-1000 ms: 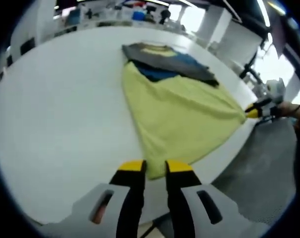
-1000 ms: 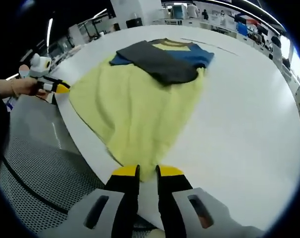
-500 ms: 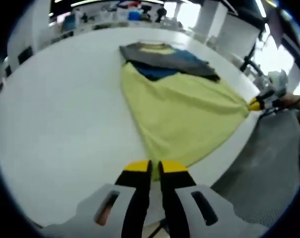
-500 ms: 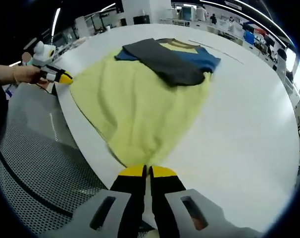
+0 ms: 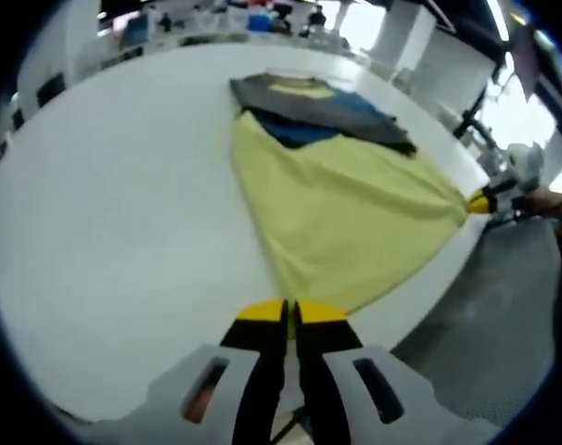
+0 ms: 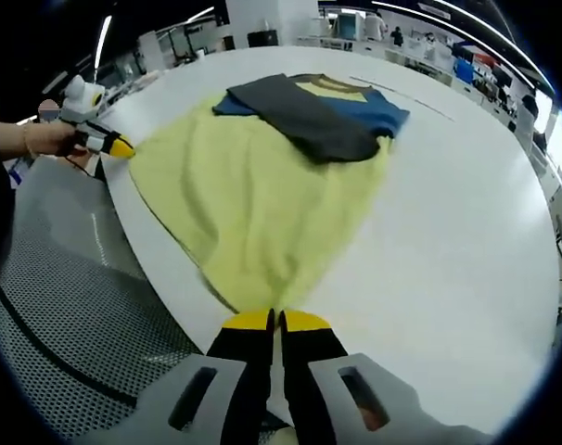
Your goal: Fold the garment on the visible template until the final outline fits inside the template.
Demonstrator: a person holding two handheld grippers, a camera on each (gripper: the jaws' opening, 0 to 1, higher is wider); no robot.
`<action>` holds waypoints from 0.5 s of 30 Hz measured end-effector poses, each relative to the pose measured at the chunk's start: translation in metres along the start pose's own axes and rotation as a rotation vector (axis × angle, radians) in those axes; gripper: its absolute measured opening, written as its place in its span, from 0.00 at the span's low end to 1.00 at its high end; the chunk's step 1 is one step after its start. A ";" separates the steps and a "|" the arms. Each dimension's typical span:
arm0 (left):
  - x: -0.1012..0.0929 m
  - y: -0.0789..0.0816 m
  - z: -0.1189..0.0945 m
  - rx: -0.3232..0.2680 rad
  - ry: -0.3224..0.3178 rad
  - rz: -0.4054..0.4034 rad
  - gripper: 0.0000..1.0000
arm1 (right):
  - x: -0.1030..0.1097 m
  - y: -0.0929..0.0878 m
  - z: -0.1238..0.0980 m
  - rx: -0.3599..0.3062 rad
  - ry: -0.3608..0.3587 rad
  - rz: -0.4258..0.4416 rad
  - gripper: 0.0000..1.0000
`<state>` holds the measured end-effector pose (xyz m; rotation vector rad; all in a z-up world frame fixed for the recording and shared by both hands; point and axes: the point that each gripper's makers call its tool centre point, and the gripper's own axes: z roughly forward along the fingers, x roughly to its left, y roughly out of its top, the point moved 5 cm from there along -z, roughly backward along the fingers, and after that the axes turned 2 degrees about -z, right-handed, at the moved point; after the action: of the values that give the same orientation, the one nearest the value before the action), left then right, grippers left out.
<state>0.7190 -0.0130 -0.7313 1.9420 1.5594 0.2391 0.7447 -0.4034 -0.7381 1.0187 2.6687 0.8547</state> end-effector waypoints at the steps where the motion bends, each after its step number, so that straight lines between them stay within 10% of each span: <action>1: 0.000 0.000 -0.001 0.002 -0.002 -0.008 0.00 | -0.001 0.000 -0.001 -0.002 0.000 0.001 0.03; 15: -0.003 0.008 -0.017 0.021 -0.058 0.006 0.00 | -0.006 0.005 -0.022 -0.049 -0.007 0.022 0.03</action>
<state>0.7155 -0.0109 -0.7127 1.9528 1.5246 0.1682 0.7448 -0.4146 -0.7174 1.0397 2.6214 0.9147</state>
